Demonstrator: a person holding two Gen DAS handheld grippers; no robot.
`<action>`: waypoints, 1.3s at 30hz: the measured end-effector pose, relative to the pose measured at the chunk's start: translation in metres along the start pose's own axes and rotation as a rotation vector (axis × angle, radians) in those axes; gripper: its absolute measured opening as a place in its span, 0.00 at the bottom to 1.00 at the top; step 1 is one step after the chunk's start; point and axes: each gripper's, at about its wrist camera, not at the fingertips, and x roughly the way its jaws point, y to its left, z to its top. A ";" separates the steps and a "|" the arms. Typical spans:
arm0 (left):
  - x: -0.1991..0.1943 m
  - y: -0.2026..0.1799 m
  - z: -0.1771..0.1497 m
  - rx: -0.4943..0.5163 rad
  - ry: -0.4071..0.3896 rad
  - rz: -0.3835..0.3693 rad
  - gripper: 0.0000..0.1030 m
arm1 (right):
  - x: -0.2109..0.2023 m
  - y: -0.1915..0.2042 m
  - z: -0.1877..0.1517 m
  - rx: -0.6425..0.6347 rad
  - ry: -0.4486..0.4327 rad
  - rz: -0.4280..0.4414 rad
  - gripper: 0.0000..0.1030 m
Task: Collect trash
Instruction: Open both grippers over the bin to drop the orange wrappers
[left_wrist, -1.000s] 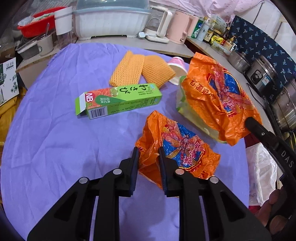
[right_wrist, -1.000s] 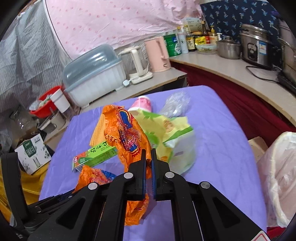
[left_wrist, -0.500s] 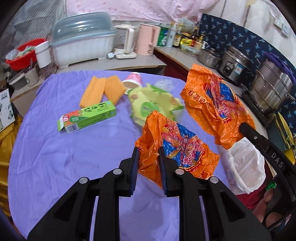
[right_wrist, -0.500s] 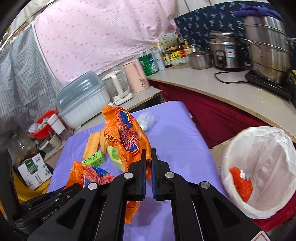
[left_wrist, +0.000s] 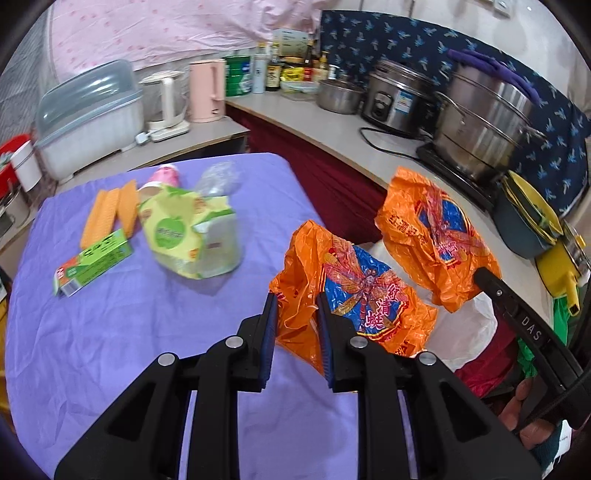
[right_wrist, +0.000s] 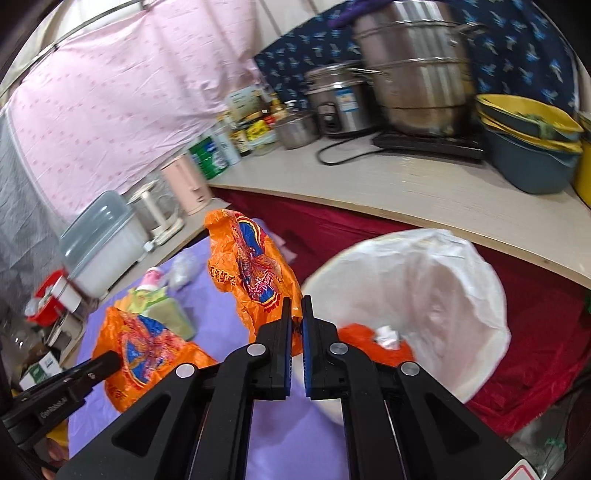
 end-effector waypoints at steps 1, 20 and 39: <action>0.003 -0.010 0.001 0.013 0.003 -0.007 0.20 | -0.001 -0.011 0.000 0.014 0.000 -0.014 0.05; 0.077 -0.133 0.010 0.183 0.072 -0.111 0.20 | 0.002 -0.119 -0.015 0.139 0.027 -0.193 0.05; 0.084 -0.104 0.012 0.090 0.067 -0.065 0.48 | 0.003 -0.102 -0.007 0.131 -0.004 -0.166 0.32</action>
